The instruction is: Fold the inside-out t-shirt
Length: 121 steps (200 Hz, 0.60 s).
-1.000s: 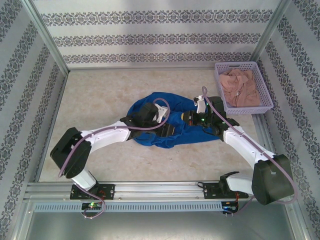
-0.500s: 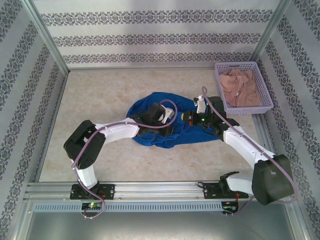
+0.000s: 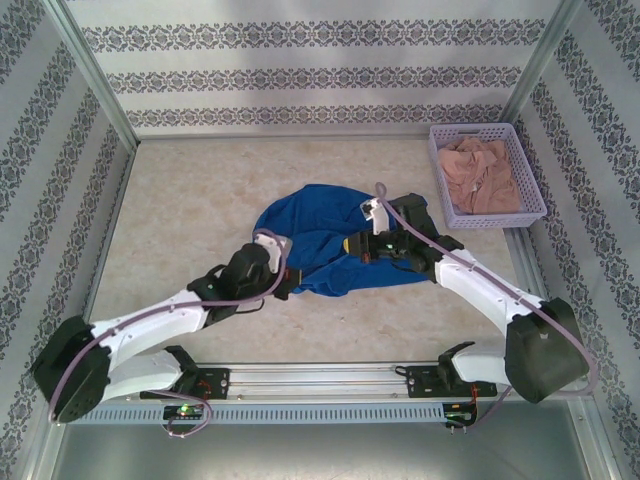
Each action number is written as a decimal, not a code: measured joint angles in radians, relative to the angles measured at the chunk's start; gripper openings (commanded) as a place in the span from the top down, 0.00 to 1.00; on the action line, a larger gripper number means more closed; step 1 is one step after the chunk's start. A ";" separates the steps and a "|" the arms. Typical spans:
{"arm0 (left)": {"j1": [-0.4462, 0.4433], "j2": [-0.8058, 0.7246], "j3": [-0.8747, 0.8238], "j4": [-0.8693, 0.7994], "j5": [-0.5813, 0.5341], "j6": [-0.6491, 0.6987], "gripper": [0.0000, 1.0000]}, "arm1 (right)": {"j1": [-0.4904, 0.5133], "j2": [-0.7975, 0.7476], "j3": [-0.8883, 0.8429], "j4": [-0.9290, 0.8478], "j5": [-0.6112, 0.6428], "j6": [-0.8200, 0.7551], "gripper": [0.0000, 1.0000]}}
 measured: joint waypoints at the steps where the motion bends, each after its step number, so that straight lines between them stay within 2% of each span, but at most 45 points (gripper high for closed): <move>1: -0.001 -0.004 -0.004 0.001 0.000 -0.001 0.86 | 0.005 0.005 0.002 0.002 -0.002 0.000 1.00; 18: -0.014 -0.080 -0.098 0.010 -0.002 -0.019 0.74 | 0.033 0.040 0.020 0.014 -0.014 -0.007 1.00; 33: -0.028 -0.122 -0.149 0.001 0.002 -0.016 0.56 | 0.052 0.066 0.032 0.024 -0.027 -0.018 1.00; 42: -0.032 -0.135 -0.156 -0.008 0.002 -0.006 0.51 | 0.061 0.076 0.035 0.027 -0.038 -0.030 1.00; 83: -0.032 -0.140 -0.081 -0.052 -0.049 0.067 0.43 | 0.085 0.080 0.036 0.024 -0.062 -0.057 1.00; 121: -0.032 0.080 0.089 -0.034 -0.023 0.121 0.40 | 0.090 0.080 0.036 0.024 -0.062 -0.057 1.00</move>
